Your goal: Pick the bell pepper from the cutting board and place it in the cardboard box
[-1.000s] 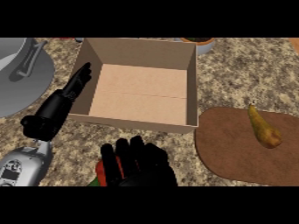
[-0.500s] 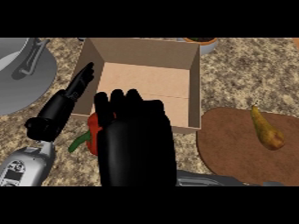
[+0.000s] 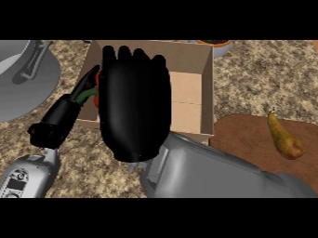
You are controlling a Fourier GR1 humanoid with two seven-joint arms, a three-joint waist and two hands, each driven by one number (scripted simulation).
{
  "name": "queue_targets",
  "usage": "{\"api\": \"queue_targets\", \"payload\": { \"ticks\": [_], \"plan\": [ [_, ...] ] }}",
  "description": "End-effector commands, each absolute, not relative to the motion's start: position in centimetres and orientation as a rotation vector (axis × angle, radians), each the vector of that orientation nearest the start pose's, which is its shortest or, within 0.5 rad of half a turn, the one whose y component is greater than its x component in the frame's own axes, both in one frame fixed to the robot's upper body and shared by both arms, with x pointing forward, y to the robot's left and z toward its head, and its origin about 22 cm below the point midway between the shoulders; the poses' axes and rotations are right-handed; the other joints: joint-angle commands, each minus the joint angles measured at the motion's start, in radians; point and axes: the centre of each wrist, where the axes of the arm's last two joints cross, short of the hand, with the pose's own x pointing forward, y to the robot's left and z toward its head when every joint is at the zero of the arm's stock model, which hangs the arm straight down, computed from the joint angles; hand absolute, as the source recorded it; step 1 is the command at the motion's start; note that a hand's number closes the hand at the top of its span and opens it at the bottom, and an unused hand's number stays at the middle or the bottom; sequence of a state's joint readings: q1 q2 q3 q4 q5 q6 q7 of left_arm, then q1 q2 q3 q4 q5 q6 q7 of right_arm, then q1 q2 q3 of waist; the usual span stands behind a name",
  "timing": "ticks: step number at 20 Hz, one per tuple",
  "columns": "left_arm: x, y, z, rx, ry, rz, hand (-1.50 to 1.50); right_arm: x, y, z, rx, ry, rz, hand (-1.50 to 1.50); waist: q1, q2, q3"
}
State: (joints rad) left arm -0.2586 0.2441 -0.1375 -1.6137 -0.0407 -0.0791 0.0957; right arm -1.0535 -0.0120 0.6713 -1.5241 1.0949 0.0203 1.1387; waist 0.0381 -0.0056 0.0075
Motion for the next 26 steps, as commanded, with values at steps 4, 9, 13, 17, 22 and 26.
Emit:
{"api": "queue_targets", "payload": {
  "ticks": [4, 9, 13, 17, 22, 26],
  "plan": [
    [28.7, 20.4, 6.1, -0.078, -1.62, -0.485, 0.0, 30.8, 3.9, 20.9, -1.266, -1.572, 0.703, 1.5, 0.007, 0.016, -0.01],
    [28.7, 20.7, 6.5, -0.064, -1.619, -0.494, 0.0, 32.6, 3.5, 17.9, -1.229, -1.47, 0.733, 1.5, 0.01, 0.015, -0.009],
    [28.1, 20.1, 4.6, -0.074, -1.62, -0.486, 0.0, 33.8, 1.3, 15.8, -1.067, -1.398, 0.58, -1.5, 0.012, 0.024, -0.009],
    [29.0, 20.1, 6.0, -0.055, -1.636, -0.486, 0.0, 35.2, 0.7, 13.9, -0.994, -1.42, 0.562, -1.5, 0.013, 0.023, -0.008],
    [27.8, 20.5, 5.2, -0.06, -1.614, -0.494, 0.0, 34.1, 0.4, 13.2, -0.849, -1.599, 0.402, -1.5, 0.004, 0.016, -0.007],
    [27.8, 20.2, 4.8, -0.062, -1.608, -0.471, 0.0, 34.6, -0.8, 14.7, -0.784, -1.768, 0.106, -1.5, -0.013, 0.018, -0.006]
  ]
}}
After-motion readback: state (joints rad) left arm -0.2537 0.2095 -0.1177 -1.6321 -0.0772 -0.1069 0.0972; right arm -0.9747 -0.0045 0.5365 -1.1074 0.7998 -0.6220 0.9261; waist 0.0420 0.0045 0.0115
